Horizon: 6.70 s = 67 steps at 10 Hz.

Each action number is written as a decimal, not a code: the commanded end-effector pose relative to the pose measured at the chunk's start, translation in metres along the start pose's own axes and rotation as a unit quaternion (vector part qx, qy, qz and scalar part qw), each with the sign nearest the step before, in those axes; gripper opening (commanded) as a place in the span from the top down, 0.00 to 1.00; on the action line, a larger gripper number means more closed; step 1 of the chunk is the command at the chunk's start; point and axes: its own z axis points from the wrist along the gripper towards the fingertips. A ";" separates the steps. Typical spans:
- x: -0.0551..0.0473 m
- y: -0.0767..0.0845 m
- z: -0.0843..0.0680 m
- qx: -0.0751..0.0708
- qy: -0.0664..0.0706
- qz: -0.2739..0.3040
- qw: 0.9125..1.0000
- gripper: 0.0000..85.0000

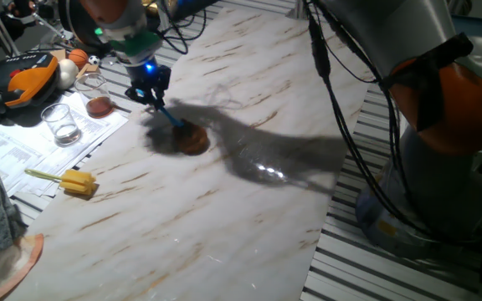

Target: Scrub the table with a brush

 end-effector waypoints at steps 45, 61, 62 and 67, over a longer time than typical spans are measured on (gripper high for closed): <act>-0.032 -0.032 -0.014 -0.019 0.039 -0.097 0.994 0.80; 0.021 -0.010 -0.115 -0.049 0.039 -0.127 0.990 1.00; 0.025 -0.005 -0.118 -0.040 0.039 -0.133 0.990 1.00; 0.037 0.009 -0.117 -0.055 0.035 -0.159 0.985 1.00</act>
